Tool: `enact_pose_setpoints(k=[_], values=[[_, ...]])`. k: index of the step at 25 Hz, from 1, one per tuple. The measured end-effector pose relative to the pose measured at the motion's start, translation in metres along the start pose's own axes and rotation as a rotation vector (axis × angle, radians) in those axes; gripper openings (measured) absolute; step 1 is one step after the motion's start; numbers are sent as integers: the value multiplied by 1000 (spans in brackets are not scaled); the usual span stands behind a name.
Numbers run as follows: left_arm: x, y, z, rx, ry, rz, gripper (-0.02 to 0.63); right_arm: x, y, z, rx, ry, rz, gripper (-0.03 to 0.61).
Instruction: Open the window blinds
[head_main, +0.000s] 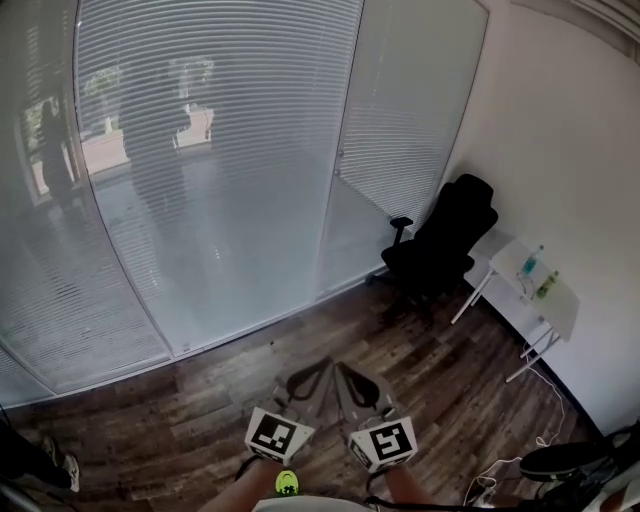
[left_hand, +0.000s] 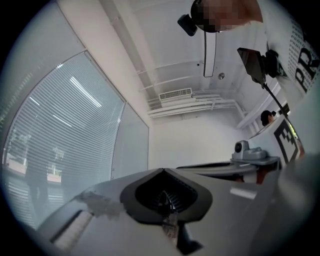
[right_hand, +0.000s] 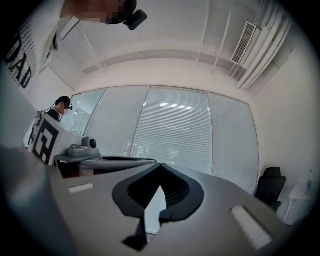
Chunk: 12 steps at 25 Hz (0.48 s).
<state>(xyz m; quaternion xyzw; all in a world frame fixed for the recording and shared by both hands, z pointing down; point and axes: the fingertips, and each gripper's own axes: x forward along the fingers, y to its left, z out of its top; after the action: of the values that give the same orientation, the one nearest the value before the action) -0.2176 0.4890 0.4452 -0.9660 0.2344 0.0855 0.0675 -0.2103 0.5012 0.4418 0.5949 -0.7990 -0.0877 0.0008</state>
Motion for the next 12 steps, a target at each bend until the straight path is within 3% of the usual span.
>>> enact_pose_setpoints(k=[5,12], values=[[-3,30,9,-68,-39,40,-8,30,9,-1,-2,22,11,8],[1,62,-3,-35,-18,44,-8,62,9,-5,-15,12,31,8]])
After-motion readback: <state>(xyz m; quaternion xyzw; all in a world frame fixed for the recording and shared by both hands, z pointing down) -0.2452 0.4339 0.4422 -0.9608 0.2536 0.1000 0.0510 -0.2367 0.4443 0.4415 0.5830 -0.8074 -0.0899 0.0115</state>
